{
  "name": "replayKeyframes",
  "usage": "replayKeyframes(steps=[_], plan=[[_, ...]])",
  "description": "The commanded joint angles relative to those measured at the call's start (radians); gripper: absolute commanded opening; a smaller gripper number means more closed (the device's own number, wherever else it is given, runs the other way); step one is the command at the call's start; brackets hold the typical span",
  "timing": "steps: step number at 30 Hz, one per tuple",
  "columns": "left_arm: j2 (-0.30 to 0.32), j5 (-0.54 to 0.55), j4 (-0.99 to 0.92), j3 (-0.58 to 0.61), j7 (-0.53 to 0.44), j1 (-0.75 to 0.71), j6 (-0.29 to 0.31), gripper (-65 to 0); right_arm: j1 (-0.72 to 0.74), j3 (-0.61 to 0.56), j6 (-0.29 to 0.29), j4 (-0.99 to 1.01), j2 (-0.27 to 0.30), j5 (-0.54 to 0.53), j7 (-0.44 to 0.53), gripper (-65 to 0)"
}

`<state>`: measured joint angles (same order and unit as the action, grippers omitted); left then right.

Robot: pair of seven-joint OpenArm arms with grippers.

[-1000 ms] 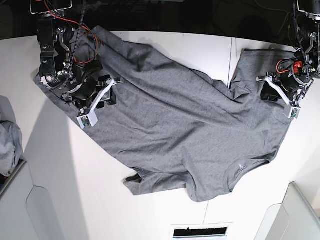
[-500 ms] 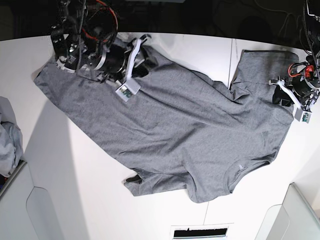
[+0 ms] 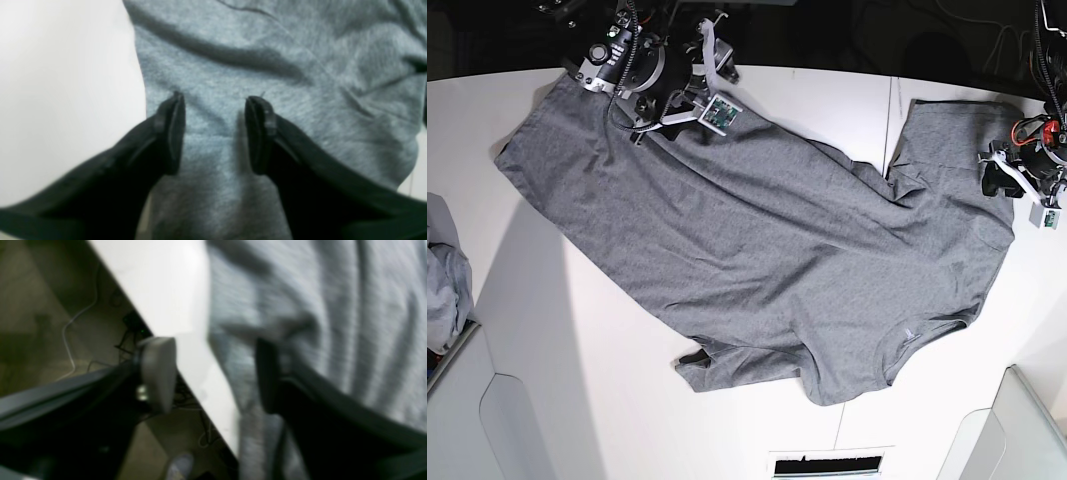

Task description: Layout the t-shirt on the table in an organized manner, then fold the t-shirt properly

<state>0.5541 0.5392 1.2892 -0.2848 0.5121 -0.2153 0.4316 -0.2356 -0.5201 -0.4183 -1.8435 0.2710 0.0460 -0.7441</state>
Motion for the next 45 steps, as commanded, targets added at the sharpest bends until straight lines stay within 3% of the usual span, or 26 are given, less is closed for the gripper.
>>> replayKeyframes(steps=[1,4,10,16,22,28,32,36,42,45], plan=[[0.023,-0.004,0.003,-0.009,-0.019,0.010,-0.002,-30.2,0.003,-0.015,0.003,-0.003,0.000,0.013,0.022,-22.1],[0.026,-0.024,-0.014,-0.010,-0.023,0.010,-0.025,-30.2,0.011,-0.059,0.015,0.012,0.000,0.052,0.040,-20.8],[0.027,-0.028,-0.014,-0.009,-0.021,0.010,-0.046,-30.2,0.038,-0.117,0.104,0.061,0.000,0.159,0.044,-20.8],[0.028,-0.028,-0.060,-0.009,-0.027,0.010,-0.050,-30.2,0.083,-0.154,0.116,0.152,0.000,0.203,0.044,-20.9],[0.030,-0.059,-0.094,-0.010,-0.063,0.011,-0.055,-30.2,0.083,-0.155,0.214,0.157,0.001,0.272,0.042,-20.9],[0.067,-0.055,-0.053,-0.013,-0.036,0.010,-0.054,-30.2,0.082,-0.155,0.214,0.157,0.001,0.268,0.036,-20.9],[0.077,-0.031,-0.049,-0.082,-0.005,0.010,-0.049,-30.2,0.082,-0.155,0.214,0.157,0.000,0.268,0.036,-20.9],[0.077,0.034,-0.050,-0.163,0.032,0.010,0.023,-30.2,0.082,-0.155,0.213,0.157,0.001,0.268,0.036,-20.9],[0.066,0.089,-0.105,-0.174,0.042,-0.012,0.027,-30.2,0.083,-0.155,0.213,0.157,0.001,0.268,0.029,-20.9],[0.052,0.124,-0.169,-0.174,0.038,-0.012,0.061,-30.2,0.082,-0.155,0.213,0.157,0.004,0.267,0.028,-20.9]])
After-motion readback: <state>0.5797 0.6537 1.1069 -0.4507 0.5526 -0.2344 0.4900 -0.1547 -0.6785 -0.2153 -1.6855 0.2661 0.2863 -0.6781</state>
